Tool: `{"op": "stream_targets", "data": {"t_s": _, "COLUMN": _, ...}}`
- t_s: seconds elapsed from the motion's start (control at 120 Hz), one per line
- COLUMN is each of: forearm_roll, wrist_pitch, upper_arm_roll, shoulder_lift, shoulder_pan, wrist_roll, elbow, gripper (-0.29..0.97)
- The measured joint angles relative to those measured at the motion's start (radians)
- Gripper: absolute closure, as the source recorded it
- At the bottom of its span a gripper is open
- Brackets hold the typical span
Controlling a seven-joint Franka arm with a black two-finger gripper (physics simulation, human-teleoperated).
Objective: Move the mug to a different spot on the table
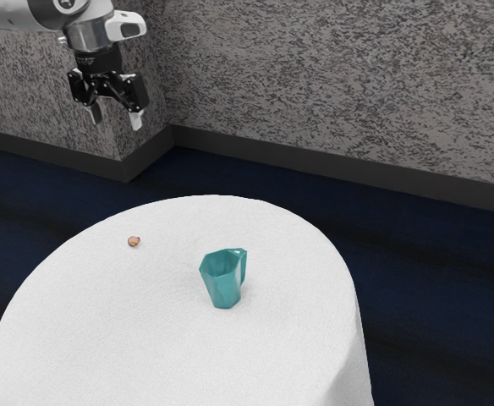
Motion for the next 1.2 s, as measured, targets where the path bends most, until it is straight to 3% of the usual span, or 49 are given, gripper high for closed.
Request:
{"op": "stream_targets", "data": {"t_s": 0.167, "forearm_roll": 0.000, "wrist_pitch": 0.003, "upper_arm_roll": -0.005, "shoulder_lift": 0.004, "shoulder_pan": -0.006, "wrist_roll": 0.000, "elbow": -0.001, "gripper": 0.02}}
{"op": "stream_targets", "data": {"t_s": 0.442, "forearm_roll": -0.048, "wrist_pitch": 0.091, "upper_arm_roll": -0.015, "shoulder_lift": 0.209, "shoulder_pan": -0.070, "wrist_roll": -0.003, "elbow": -0.004, "gripper": 0.02}}
{"op": "stream_targets", "data": {"t_s": 0.9, "forearm_roll": -0.071, "wrist_pitch": 0.243, "upper_arm_roll": -0.017, "shoulder_lift": 0.339, "shoulder_pan": -0.212, "wrist_roll": -0.040, "elbow": -0.017, "gripper": 0.02}}
{"op": "stream_targets", "data": {"t_s": 1.2, "forearm_roll": -0.052, "wrist_pitch": 0.333, "upper_arm_roll": -0.015, "shoulder_lift": 0.386, "shoulder_pan": -0.250, "wrist_roll": 0.118, "elbow": -0.048, "gripper": 0.02}}
